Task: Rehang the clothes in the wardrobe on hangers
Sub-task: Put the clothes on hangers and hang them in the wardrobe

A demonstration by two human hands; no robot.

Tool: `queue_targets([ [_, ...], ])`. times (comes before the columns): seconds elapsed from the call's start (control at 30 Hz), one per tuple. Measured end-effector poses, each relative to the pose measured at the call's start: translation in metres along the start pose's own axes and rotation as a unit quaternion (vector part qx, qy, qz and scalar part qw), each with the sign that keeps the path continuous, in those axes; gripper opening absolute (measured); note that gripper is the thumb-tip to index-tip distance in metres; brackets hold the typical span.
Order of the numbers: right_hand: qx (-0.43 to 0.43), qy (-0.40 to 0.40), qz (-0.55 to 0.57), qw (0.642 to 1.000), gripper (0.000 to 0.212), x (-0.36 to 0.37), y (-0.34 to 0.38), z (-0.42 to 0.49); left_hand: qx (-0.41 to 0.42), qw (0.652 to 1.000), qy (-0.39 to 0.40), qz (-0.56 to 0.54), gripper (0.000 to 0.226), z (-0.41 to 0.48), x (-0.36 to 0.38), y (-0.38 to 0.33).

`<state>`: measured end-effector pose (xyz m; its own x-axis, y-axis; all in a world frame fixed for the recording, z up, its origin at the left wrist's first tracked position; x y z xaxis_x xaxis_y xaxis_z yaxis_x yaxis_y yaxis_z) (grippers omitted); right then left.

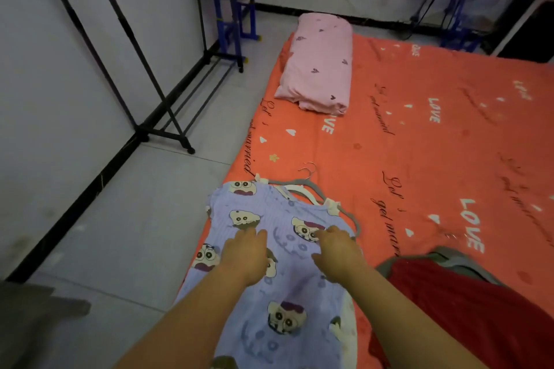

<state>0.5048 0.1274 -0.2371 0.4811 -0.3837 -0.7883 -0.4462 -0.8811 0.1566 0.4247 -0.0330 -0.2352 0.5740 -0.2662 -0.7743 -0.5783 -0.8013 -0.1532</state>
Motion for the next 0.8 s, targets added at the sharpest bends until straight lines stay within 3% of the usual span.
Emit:
queue_targets([
  [0.33, 0.002, -0.007, 0.035, 0.999, 0.043, 0.023, -0.044, 0.211, 0.014, 1.000, -0.006, 0.007, 0.067, 0.198, 0.013, 0.013],
  [0.63, 0.010, -0.089, 0.046, 0.995, 0.055, 0.046, -0.055, 0.288, 0.028, 0.999, 0.023, 0.010, 0.073, 0.269, 0.055, 0.026],
  [0.8, -0.008, -0.179, 0.084, 0.980, 0.042, 0.033, -0.059, 0.275, 0.026, 0.995, -0.086, -0.035, 0.067, 0.253, 0.043, 0.018],
])
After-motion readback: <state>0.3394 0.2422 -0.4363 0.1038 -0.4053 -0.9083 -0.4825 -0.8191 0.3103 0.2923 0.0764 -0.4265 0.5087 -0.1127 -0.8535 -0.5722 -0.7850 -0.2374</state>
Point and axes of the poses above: each hand's wrist, its own z-axis towards the middle knuckle, its own x-axis out of the palm, y = z × x, the point moved 3 cm from there along z, towards the middle knuckle, and after that the axes turned 9 degrees about y, right-handed, at the moved point
